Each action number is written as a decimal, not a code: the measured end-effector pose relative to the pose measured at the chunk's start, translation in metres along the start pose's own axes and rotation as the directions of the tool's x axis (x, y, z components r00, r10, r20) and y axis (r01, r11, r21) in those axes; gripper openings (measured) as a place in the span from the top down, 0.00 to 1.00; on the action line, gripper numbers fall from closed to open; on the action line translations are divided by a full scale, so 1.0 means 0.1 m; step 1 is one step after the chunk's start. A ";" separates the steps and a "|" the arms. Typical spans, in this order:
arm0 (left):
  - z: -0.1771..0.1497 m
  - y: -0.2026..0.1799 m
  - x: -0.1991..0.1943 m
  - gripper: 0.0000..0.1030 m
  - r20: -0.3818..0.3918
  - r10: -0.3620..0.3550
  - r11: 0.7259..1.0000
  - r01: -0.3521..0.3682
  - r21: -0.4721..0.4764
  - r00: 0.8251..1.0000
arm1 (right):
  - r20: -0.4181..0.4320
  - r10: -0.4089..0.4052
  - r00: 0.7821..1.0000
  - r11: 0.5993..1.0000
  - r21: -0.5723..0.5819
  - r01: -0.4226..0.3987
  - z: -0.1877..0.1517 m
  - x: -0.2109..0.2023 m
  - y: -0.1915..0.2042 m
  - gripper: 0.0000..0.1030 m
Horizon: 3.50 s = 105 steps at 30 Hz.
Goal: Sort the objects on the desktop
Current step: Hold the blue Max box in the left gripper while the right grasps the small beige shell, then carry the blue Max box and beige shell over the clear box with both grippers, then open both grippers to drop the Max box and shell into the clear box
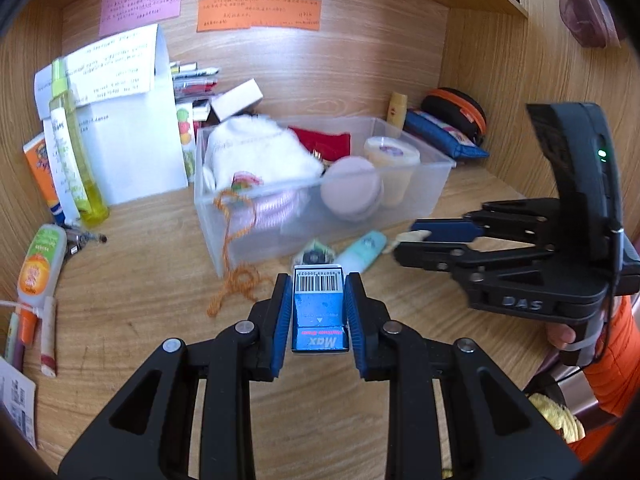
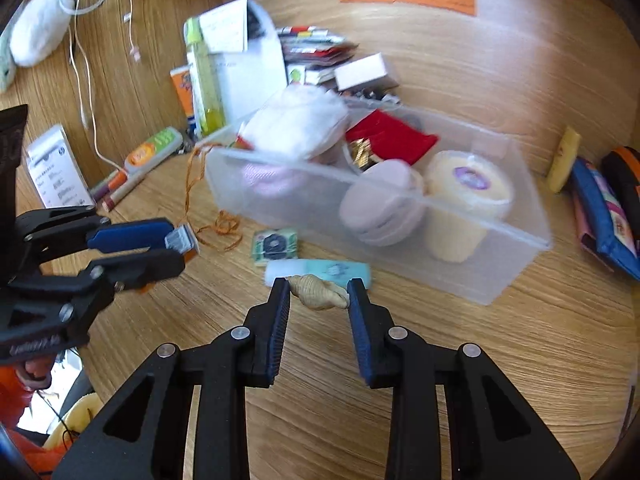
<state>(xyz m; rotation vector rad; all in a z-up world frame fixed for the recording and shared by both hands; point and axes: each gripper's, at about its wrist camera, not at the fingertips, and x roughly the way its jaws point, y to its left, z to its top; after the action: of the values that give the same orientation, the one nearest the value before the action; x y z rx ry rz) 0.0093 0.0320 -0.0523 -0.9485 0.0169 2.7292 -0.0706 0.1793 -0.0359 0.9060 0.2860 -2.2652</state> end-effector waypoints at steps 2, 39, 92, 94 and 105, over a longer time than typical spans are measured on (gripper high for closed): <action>0.07 -0.01 0.00 0.74 0.013 0.001 1.000 -0.001 0.000 1.000 | 0.027 -0.008 1.000 1.000 0.012 0.008 0.03 -0.12 -0.09 0.74; 1.40 -0.07 0.81 0.74 0.084 -0.059 0.998 0.062 -0.025 0.995 | 0.107 -0.140 0.984 0.987 0.089 0.131 1.08 0.06 -0.96 0.74; 1.22 -0.05 0.76 0.27 0.185 0.115 0.993 -0.109 -0.043 0.976 | 0.188 -0.229 0.955 0.973 0.012 0.231 0.91 0.22 -0.88 0.29; 1.22 -0.03 0.71 0.15 0.187 0.134 0.991 -0.126 -0.052 0.973 | 0.190 -0.218 0.957 0.976 0.016 0.219 0.91 0.19 -0.89 0.27; 1.10 0.19 0.46 0.08 0.143 0.143 0.984 -0.126 -0.122 0.979 | 0.170 -0.217 0.961 0.976 0.009 0.219 0.72 -0.14 -0.71 0.20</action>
<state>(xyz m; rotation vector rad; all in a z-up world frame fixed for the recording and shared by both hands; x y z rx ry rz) -0.0973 0.0343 0.0050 -0.7925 -0.1057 2.9478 -0.1478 0.2090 0.0230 0.6983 0.3340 -2.5243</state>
